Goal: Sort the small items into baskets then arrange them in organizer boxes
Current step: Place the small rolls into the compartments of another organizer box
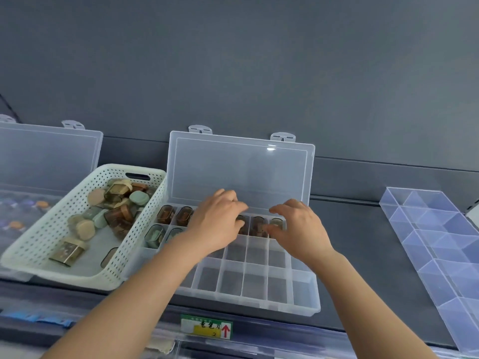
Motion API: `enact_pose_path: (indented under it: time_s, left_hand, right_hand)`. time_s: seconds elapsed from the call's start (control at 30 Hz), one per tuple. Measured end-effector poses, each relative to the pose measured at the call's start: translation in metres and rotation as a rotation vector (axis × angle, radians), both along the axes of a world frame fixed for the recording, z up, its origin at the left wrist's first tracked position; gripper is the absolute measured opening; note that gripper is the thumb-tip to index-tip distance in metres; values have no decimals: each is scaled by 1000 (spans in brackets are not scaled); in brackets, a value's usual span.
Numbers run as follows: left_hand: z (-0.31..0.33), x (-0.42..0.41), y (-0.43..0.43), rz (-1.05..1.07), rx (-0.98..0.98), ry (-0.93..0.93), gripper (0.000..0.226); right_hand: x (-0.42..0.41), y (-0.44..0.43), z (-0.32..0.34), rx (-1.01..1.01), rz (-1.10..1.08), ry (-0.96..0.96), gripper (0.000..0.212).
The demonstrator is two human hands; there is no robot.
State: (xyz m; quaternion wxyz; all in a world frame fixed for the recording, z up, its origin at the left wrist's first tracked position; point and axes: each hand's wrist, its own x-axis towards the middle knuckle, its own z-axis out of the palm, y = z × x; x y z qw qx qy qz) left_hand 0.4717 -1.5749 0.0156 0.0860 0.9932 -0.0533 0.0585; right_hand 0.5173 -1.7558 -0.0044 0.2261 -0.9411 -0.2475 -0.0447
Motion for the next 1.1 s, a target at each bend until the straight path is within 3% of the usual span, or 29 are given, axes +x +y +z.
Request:
enact_pose_path:
  time_s: [0.2, 0.43, 0.7, 0.87, 0.97, 1.1]
  left_hand:
    - [30, -56, 84, 258, 78, 48, 33]
    - [26, -114, 187, 435, 205, 366, 8]
    - [-3, -129, 255, 345, 186, 499, 33]
    - [-11, -126, 265, 270, 121, 421, 38]
    - [-12, -126, 269, 233, 69, 418, 36]
    - [-6, -129, 272, 187, -154, 411, 37]
  right_hand:
    - [-33, 81, 16, 28, 279, -41, 33]
    - [-73, 185, 25, -15, 526, -42, 36]
    - [-98, 269, 22, -517, 541, -67, 40]
    - [-105, 289, 21, -753, 507, 6, 34]
    - [-107, 292, 21, -743, 483, 1, 29]
    - [-110, 290, 28, -485, 398, 43, 25]
